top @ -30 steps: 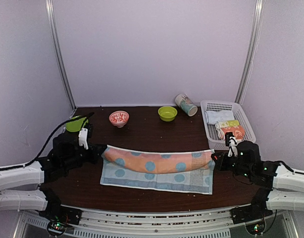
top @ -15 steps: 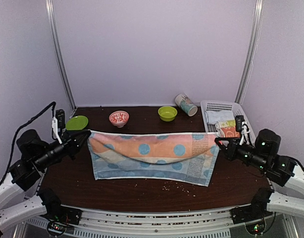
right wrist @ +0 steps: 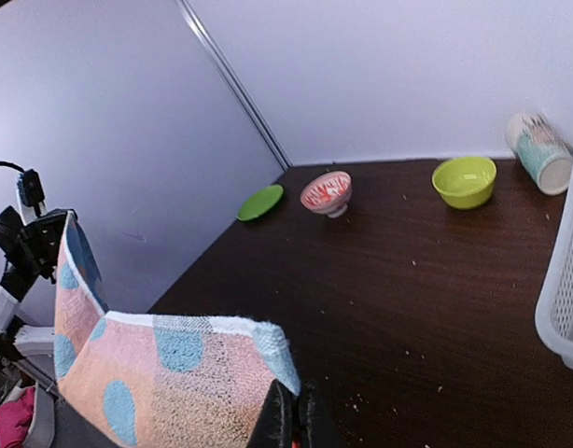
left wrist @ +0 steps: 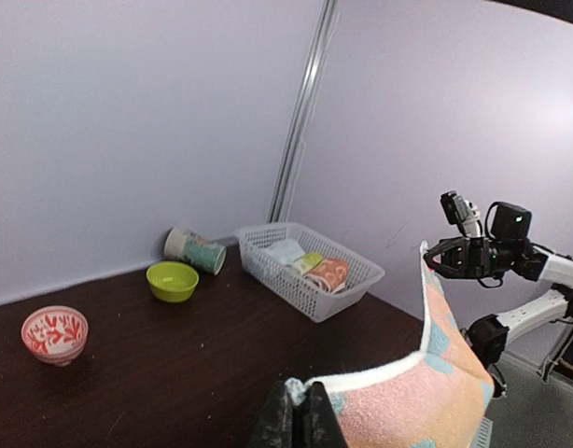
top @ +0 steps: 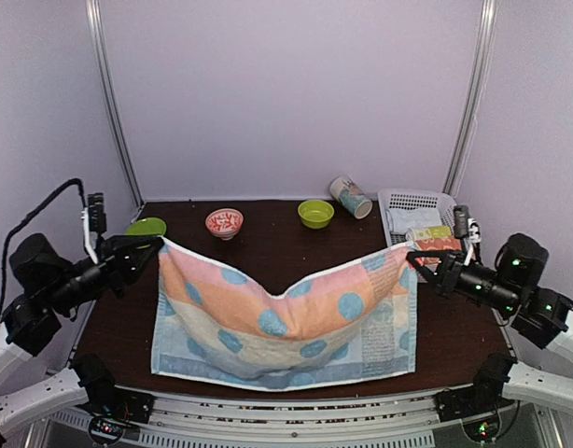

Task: Roll the towels
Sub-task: Fold the towel at the center of the board.

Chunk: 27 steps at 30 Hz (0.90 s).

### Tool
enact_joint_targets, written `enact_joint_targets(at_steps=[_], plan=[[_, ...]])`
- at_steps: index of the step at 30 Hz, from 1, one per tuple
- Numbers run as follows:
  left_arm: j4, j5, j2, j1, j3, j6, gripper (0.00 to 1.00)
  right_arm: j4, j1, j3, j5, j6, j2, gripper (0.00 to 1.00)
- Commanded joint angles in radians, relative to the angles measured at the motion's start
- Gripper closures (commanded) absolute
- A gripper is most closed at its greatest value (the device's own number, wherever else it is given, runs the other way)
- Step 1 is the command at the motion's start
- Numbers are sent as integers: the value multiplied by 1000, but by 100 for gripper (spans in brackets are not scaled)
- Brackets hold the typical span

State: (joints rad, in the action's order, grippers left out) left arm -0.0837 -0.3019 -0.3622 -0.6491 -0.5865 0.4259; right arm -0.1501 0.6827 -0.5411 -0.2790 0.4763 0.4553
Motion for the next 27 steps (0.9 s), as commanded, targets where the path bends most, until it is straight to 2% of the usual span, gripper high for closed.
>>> enact_joint_targets(at_steps=[1, 5, 8, 12, 19, 23, 27], plan=[[215, 150, -253, 9, 87, 27, 100, 199, -42, 85, 66, 84, 201, 100], [382, 262, -422, 56, 141, 34, 100, 298, -75, 122, 157, 88, 362, 100], [451, 266, -559, 111, 158, 42, 100, 354, -91, 136, 207, 87, 474, 100], [474, 264, -671, 124, 162, 54, 100, 393, -96, 136, 271, 75, 566, 100], [568, 302, -688, 124, 227, 43, 100, 423, -94, 125, 315, 24, 631, 100], [641, 200, -715, 122, 235, 30, 100, 451, -90, 143, 293, 3, 618, 100], [610, 153, -711, 119, 254, 65, 100, 427, -69, 174, 268, 5, 566, 100]])
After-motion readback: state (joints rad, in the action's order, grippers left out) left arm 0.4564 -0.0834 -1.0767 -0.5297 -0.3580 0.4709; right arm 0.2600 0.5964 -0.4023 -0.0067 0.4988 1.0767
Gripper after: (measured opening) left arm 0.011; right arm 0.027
